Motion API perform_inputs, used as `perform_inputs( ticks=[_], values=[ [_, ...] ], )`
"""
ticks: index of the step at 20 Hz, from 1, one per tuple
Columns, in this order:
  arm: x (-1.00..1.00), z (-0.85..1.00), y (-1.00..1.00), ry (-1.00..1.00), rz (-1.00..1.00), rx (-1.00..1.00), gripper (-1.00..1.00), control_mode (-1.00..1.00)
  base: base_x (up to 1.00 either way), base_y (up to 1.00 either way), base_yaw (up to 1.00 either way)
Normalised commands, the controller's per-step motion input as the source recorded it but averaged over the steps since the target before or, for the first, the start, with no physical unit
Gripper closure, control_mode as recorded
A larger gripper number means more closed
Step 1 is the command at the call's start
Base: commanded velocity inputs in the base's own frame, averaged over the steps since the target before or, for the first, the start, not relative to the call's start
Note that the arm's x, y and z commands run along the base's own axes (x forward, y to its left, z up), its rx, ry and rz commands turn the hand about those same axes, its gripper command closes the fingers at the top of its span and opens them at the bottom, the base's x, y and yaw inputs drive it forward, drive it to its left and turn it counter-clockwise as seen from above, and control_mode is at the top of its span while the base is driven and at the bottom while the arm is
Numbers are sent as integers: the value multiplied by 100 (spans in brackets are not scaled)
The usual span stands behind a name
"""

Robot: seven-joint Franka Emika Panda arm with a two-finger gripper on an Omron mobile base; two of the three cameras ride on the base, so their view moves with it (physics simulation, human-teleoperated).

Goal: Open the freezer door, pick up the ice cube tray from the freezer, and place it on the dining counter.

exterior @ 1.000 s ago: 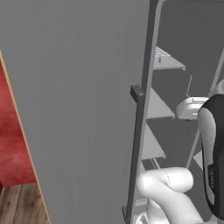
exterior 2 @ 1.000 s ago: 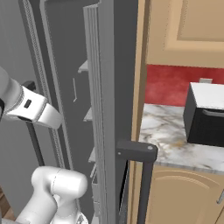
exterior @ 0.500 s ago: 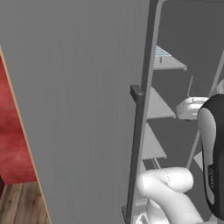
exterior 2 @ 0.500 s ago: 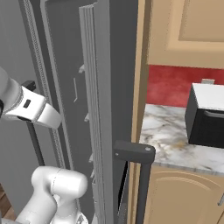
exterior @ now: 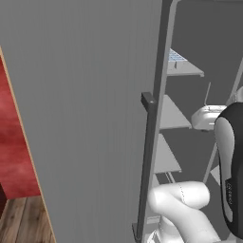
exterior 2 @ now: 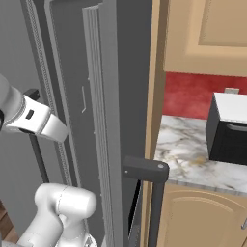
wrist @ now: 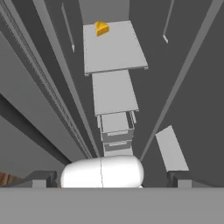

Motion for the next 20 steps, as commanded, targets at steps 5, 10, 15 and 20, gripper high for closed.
perform_inputs(
  ticks=[5,10,15,20],
  values=[
    [0,0,0,0,0,0,-100,100,54,-18,0],
    [3,0,-2,1,0,0,-100,-100,0,0,0],
    [36,18,-48,3,-8,16,-100,-100,0,0,0],
    [46,4,-32,0,-20,24,-100,-100,0,0,0]
  ],
)
